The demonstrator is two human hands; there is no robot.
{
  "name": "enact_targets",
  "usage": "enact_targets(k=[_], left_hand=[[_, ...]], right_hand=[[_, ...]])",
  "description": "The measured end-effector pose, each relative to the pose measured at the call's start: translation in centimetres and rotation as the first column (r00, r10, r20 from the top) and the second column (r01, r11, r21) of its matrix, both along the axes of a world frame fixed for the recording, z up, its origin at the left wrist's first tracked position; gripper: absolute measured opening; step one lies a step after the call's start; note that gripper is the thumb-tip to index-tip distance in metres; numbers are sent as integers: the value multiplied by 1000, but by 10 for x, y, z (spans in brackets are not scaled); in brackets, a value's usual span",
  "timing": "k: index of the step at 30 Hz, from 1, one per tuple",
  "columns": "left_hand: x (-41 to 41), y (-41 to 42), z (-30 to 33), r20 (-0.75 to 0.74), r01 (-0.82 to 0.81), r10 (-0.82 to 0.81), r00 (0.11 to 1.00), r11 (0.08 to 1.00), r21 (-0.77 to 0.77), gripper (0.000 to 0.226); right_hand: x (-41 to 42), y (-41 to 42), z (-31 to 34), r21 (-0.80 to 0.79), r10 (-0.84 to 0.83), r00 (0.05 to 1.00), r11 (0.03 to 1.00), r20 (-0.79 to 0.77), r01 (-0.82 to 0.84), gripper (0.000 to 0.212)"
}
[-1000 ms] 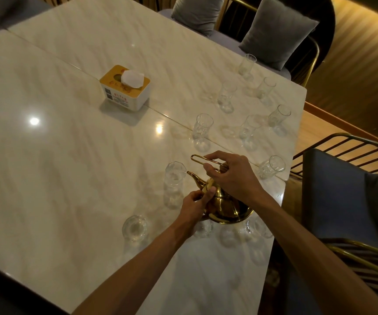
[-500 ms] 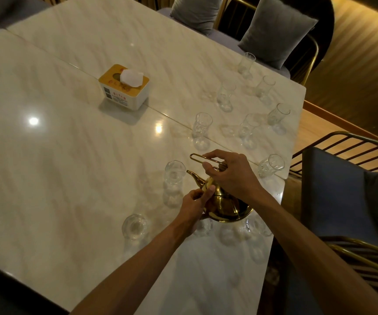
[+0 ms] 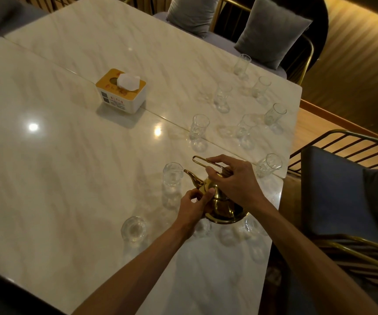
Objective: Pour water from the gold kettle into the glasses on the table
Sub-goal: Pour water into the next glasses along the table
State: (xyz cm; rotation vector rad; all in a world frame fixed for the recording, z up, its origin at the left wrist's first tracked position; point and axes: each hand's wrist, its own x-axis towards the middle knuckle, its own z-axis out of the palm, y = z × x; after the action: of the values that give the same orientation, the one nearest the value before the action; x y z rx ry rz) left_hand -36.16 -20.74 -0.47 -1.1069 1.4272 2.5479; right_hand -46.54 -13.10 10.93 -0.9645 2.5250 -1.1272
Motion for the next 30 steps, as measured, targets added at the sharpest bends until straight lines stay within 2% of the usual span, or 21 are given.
enact_targets(k=[3,7,10,13,18,22,28,30], left_hand=[[-1,1,-5,17,-6,7,1000,998,-70,68],[-3,-3,-10,91,-25,42,995,982,-186,103],[-2,-6,-4,99,-22,50,994,963,-268,117],[0,-9,5,82,-17,48,995,940,-342,112],[1,-14,14,33,-21,39,999,908,-418,89],[-1,-15,25,8,-25,32,999,891,-452,99],[-8,-4,46,-24,-35,27,999,872,-489,85],[-10,5,54,-40,-40,24,999,867,-498,89]], right_hand=[[1,5,-2,-54,-34,999,998,-8,34,24],[5,10,-5,-113,-47,999,993,-27,43,25],[7,12,-7,-160,-50,997,986,-51,41,26],[8,13,-9,-214,-62,996,976,-68,46,30],[11,15,-7,-299,-102,994,950,-35,87,32],[15,19,4,-359,-139,990,924,3,131,29],[15,35,22,-426,-174,985,889,19,165,29],[15,45,29,-447,-185,982,876,36,181,28]])
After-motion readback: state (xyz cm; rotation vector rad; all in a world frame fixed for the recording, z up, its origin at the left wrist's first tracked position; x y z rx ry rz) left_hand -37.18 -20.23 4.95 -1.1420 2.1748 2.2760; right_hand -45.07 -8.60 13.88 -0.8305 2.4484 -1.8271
